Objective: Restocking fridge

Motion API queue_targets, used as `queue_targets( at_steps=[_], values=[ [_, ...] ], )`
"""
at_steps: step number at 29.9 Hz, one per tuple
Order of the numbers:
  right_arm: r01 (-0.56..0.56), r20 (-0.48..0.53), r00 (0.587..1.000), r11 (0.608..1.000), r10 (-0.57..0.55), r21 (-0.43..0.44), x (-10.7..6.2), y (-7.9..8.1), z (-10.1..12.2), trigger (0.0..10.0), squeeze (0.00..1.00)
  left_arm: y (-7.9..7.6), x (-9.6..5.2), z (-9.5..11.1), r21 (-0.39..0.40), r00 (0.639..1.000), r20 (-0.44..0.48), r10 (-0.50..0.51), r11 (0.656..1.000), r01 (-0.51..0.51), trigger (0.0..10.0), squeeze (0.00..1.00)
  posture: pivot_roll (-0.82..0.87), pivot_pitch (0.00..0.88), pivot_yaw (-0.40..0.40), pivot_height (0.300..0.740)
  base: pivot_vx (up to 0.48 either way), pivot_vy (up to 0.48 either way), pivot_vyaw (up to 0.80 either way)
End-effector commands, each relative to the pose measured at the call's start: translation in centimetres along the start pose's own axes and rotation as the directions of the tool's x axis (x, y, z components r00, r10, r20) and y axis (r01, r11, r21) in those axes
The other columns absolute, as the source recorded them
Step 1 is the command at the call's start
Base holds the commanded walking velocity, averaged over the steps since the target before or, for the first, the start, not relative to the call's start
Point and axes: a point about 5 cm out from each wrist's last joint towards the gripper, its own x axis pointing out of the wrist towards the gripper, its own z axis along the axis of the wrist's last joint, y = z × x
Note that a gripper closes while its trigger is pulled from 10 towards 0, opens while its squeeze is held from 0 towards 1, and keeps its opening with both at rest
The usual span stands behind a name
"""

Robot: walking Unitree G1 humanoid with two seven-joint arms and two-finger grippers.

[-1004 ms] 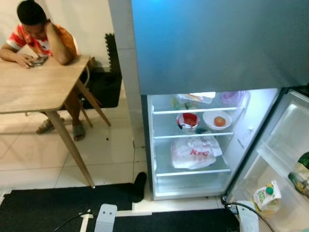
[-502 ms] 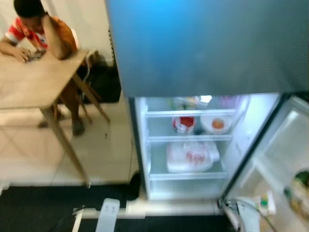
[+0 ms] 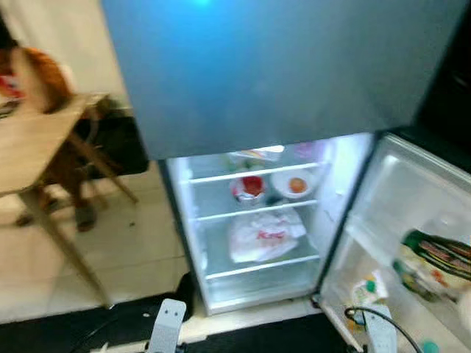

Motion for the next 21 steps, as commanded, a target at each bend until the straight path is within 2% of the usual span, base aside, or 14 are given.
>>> queue_targets(
  at_steps=[1, 21],
  values=[
    [0.0, -0.006, 1.0, 1.0, 0.001, 0.018, 0.0, 0.1, -0.3, 10.0, 0.0, 0.1, 0.0, 0.3, 0.015, 1.0, 0.01, -0.003, 1.0, 0.003, 10.0, 0.0, -0.02, 0.007, 0.038, 0.74, 0.0, 0.0, -0.8],
    [-0.004, -0.023, 1.0, 0.999, 0.004, 0.036, 0.0, 0.4, -0.9, 10.0, 0.0, -0.6, 0.3, 2.4, 0.023, 0.992, 0.112, -0.053, 0.998, 0.051, 10.0, 0.0, -0.03, 0.0, 0.043, 0.74, 0.0, 0.0, -0.8]
  ],
)
